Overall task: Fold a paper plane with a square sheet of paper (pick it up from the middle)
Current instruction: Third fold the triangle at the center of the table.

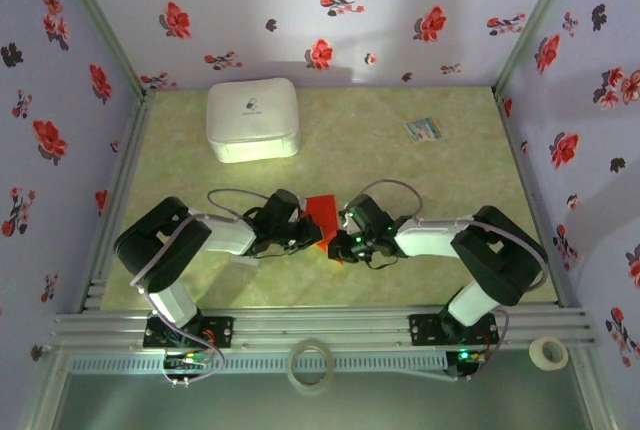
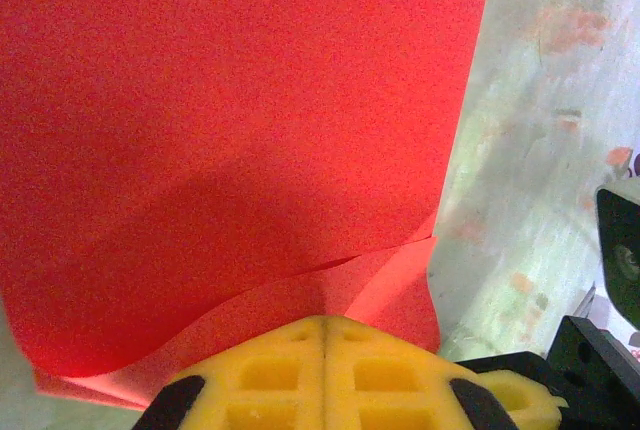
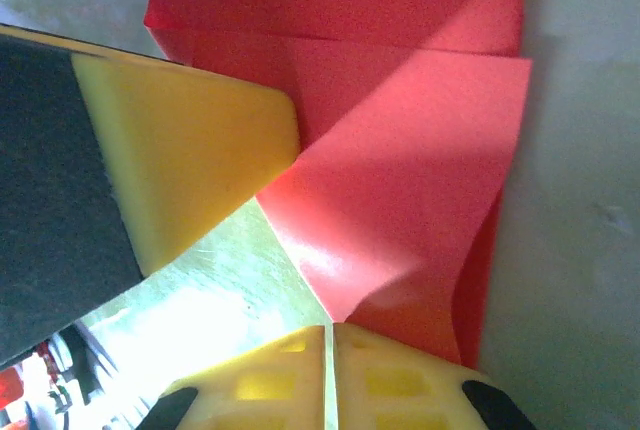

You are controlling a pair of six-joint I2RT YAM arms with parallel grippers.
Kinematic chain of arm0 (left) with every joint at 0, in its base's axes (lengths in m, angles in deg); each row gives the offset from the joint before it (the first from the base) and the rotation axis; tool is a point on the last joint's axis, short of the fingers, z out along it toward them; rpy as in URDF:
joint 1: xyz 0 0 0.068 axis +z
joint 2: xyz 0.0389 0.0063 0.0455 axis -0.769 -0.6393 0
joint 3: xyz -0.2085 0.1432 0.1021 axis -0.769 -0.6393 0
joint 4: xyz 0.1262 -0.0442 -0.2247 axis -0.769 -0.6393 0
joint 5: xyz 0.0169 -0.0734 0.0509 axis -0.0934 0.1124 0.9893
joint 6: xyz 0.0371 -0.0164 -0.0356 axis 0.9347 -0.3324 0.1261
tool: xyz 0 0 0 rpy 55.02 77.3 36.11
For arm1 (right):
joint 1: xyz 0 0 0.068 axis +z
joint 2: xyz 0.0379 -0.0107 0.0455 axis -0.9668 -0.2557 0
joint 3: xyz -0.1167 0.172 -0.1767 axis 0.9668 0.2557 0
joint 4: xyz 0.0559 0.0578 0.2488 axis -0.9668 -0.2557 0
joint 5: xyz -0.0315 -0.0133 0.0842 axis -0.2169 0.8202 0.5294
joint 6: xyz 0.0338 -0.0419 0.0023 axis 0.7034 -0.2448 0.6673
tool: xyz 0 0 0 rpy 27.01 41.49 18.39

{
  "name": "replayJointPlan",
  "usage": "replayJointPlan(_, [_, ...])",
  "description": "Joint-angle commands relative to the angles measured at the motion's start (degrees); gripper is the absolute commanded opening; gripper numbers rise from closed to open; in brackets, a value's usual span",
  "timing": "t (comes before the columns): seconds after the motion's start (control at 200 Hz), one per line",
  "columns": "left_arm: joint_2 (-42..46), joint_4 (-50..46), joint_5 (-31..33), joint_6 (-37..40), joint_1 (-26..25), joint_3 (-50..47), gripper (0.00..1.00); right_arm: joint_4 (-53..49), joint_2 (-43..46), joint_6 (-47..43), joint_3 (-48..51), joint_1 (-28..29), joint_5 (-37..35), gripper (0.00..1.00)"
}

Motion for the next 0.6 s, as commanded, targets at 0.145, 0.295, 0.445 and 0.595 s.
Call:
replayJointPlan(0.145, [-2.2, -2.6, 1.8, 1.3, 0.1, 0.1, 0.00, 3.6, 1.4, 2.4, 4.9, -1.4, 3.7, 0.14])
replayJointPlan(0.295, [-2.3, -2.5, 2.0, 1.2, 0.2, -0.1, 0.00, 3.8, 3.3, 2.8, 7.6, -2.0, 3.6, 0.14])
replayJointPlan(0.445, [-2.3, -2.4, 1.9, 1.2, 0.3, 0.0, 0.00, 3.5, 5.1, 2.9, 9.5, -2.5, 3.0, 0.14])
replayJointPlan(0.595, [-2.2, -2.4, 1.9, 1.1, 0.3, -0.2, 0.00, -3.8, 8.7, 1.6, 7.4, -2.6, 0.9, 0.11])
